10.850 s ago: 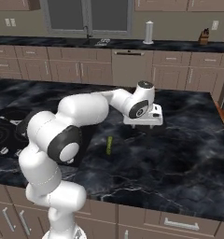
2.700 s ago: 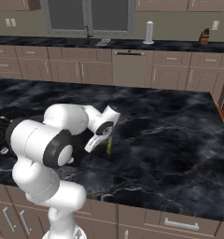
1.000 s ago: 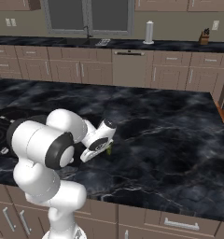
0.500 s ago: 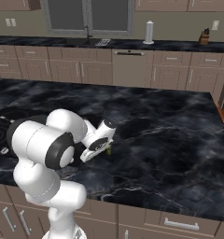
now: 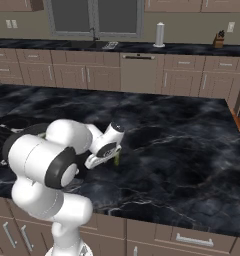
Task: Place both pans onto different burners. Then place the squash and the fish on different pans.
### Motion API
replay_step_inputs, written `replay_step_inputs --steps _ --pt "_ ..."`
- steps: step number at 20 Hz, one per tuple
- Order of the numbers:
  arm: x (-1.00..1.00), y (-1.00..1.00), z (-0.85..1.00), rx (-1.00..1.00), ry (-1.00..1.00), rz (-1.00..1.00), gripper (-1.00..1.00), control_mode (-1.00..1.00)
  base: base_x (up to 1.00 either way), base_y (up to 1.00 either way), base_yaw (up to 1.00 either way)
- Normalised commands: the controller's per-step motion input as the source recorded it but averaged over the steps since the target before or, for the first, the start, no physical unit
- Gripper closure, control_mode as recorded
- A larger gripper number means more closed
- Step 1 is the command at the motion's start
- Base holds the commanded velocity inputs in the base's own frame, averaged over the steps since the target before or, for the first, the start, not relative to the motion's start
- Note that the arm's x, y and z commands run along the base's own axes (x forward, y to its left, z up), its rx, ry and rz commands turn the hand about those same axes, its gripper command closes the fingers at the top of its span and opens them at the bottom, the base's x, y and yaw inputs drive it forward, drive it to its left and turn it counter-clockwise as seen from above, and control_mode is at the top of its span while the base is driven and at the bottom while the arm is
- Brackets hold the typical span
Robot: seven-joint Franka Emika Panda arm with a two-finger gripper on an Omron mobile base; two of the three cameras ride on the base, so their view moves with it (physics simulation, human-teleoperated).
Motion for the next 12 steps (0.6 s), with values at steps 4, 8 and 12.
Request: replay_step_inputs --steps 4,8,12 --pt "0.01 0.00 0.39 0.00 0.06 -0.13 -1.00 -1.00 0.00 0.00 0.00" --pt "0.13 0.00 0.23 -0.02 0.05 -0.15 -1.00 -1.00 0.00 0.00 0.00" --pt "0.36 0.00 0.01 -0.10 0.02 -0.23 -1.00 -1.00 0.00 0.00 0.00"
